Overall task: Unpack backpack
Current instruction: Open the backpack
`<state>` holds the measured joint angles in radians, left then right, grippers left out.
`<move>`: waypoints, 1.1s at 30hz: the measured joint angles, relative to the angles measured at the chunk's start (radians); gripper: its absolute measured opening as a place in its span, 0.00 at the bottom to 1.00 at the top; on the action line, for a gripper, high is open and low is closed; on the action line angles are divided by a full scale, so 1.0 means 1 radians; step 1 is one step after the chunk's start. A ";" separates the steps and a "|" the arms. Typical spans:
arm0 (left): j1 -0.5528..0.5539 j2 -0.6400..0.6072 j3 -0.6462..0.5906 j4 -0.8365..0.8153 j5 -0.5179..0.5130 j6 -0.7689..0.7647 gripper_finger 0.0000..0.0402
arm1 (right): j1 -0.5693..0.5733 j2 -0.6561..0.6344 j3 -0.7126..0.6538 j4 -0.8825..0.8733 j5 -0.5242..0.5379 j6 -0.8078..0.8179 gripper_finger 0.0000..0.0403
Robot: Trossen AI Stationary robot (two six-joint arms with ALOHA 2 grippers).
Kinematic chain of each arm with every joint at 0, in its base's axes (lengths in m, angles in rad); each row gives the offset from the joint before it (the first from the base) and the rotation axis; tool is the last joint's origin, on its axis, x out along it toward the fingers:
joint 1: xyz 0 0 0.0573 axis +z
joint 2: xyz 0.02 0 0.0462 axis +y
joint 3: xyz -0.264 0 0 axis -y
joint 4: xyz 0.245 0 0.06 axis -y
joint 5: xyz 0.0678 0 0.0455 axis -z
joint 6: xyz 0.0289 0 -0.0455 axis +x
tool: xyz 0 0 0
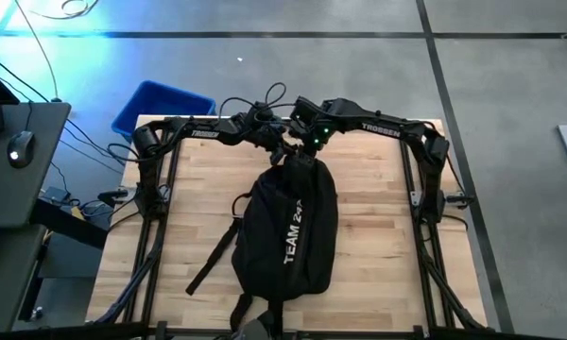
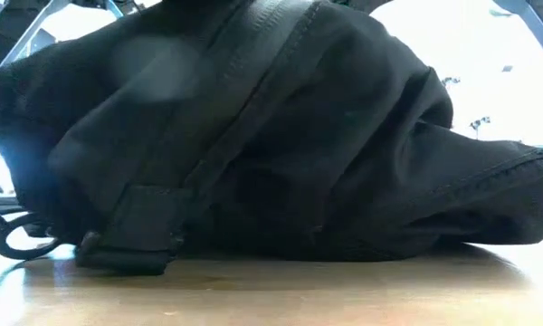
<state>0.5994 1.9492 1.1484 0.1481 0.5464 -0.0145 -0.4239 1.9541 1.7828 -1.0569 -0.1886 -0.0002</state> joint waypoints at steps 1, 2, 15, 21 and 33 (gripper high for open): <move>0.003 0.000 0.000 0.002 0.001 -0.001 0.03 | -0.003 0.000 0.000 0.004 -0.010 -0.005 0.23; 0.003 -0.002 0.000 0.001 0.002 -0.001 0.03 | -0.005 0.000 0.000 0.012 -0.022 -0.017 0.25; 0.010 -0.113 0.000 0.002 0.060 -0.008 0.00 | 0.026 0.028 0.000 0.060 -0.016 -0.185 0.42; 0.010 -0.127 -0.001 0.003 0.060 -0.023 0.00 | 0.058 0.026 0.001 0.106 0.031 -0.213 0.39; 0.010 -0.127 -0.001 0.005 0.061 -0.032 0.00 | 0.092 0.060 0.003 0.109 0.189 -0.080 0.38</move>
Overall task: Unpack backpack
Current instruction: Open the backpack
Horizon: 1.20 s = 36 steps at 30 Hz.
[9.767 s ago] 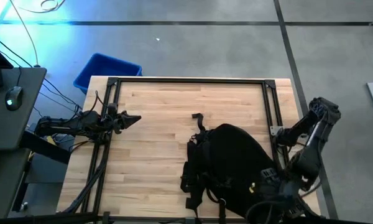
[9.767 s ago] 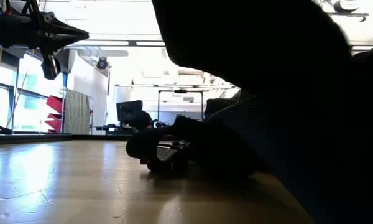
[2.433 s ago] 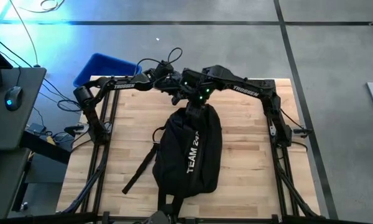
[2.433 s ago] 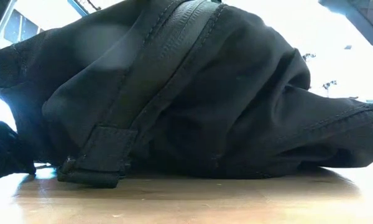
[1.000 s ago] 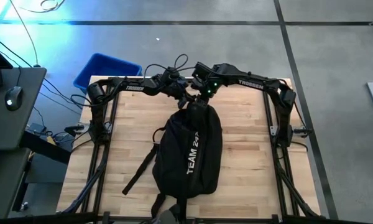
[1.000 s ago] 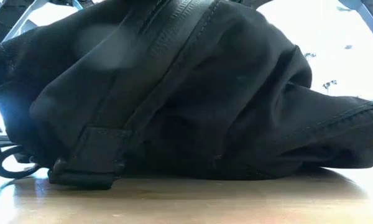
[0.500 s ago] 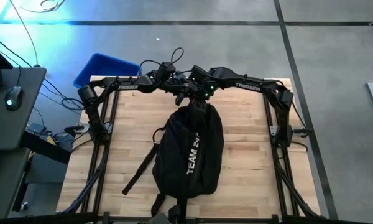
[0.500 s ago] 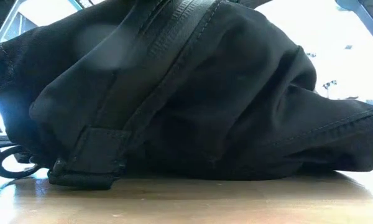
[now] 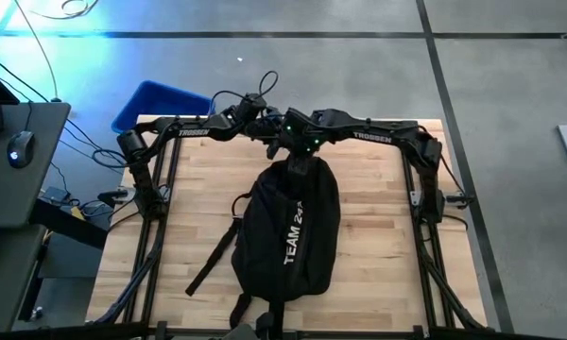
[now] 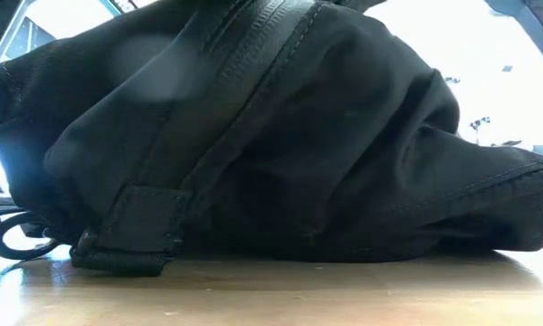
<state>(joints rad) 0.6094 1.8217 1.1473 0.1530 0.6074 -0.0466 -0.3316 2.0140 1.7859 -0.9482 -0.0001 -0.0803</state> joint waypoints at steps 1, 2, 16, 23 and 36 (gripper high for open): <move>0.000 0.000 0.000 -0.002 0.006 0.001 0.00 | 0.006 0.001 0.000 -0.001 0.024 0.011 0.36; 0.000 0.000 0.000 -0.002 0.008 -0.001 0.00 | 0.011 0.001 0.000 -0.001 0.047 0.013 0.34; 0.028 -0.001 0.000 0.003 -0.070 -0.032 0.00 | 0.039 -0.039 -0.002 0.029 0.139 0.190 0.00; 0.093 -0.002 0.000 -0.011 -0.160 -0.020 0.00 | 0.111 -0.070 -0.001 0.031 0.027 0.187 0.00; 0.174 -0.003 0.001 -0.020 -0.034 -0.007 0.00 | 0.144 -0.090 -0.001 0.122 0.103 0.294 0.00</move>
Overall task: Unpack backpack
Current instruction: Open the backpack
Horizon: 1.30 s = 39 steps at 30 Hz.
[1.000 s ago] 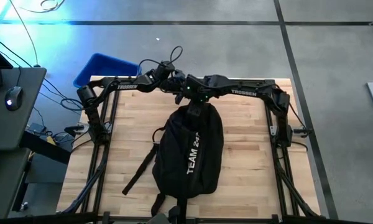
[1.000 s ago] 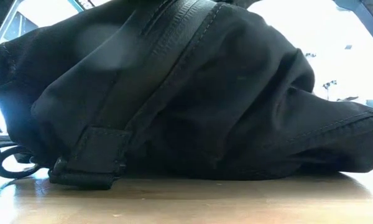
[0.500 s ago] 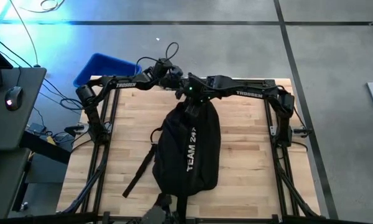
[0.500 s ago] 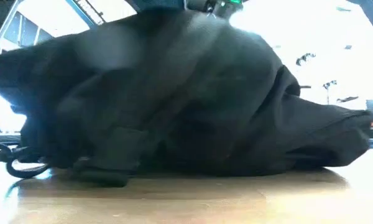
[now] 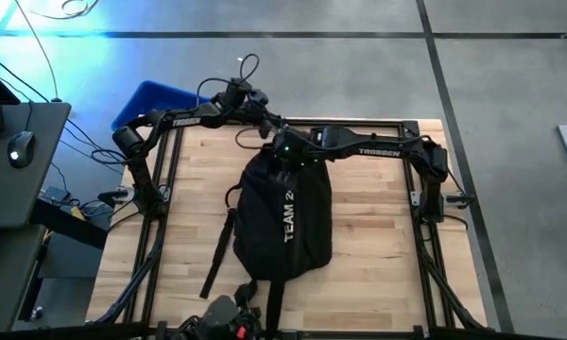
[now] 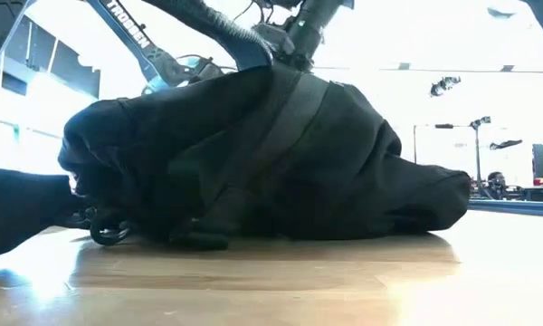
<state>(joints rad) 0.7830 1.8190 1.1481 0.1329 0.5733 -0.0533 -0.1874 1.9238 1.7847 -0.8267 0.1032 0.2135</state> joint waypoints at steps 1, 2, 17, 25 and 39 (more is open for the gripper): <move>0.000 -0.003 0.000 -0.001 0.041 -0.026 0.00 | -0.014 -0.011 0.000 0.030 -0.002 0.018 0.00; 0.000 -0.008 0.000 0.001 0.080 -0.050 0.00 | -0.032 -0.021 0.000 0.053 -0.001 0.031 0.00; -0.024 -0.149 0.000 0.014 0.181 -0.093 0.00 | -0.107 -0.008 0.000 0.161 -0.076 -0.266 0.45; -0.024 -0.149 0.000 -0.002 0.181 -0.093 0.00 | -0.026 -0.014 0.000 0.198 0.109 -0.369 0.42; -0.026 -0.149 0.000 -0.008 0.181 -0.093 0.00 | -0.055 0.028 0.000 0.207 0.151 -0.327 0.41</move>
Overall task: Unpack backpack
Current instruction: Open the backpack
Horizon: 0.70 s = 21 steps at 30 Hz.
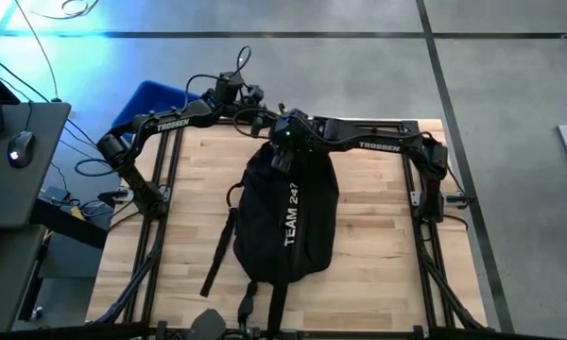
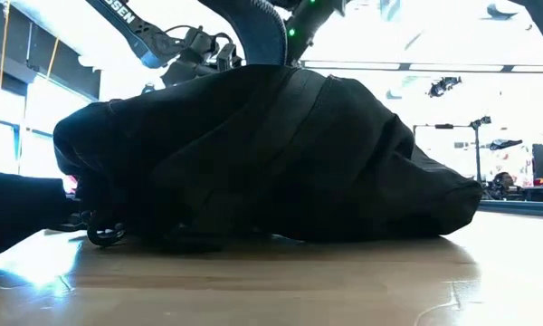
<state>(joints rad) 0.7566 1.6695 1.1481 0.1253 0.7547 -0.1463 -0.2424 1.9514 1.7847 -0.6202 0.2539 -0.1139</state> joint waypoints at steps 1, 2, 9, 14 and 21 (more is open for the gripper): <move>-0.001 0.000 0.000 0.000 -0.001 0.000 0.00 | -0.004 0.006 0.000 0.004 -0.001 0.000 0.41; -0.002 0.000 0.000 0.000 -0.003 0.001 0.00 | -0.008 0.012 0.000 0.006 -0.002 0.001 0.41; -0.017 0.000 0.000 -0.011 -0.004 0.001 0.00 | -0.013 0.047 0.002 0.006 0.014 0.009 0.39; -0.018 0.000 0.000 -0.014 -0.007 0.001 0.00 | -0.014 0.064 0.002 0.000 0.008 0.014 0.23; -0.019 0.000 0.000 -0.022 -0.041 0.016 0.00 | -0.009 0.074 0.008 -0.024 0.018 0.128 0.02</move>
<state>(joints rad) 0.7380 1.6699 1.1477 0.1034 0.7135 -0.1300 -0.2518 2.0258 1.7929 -0.6447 0.2718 0.0143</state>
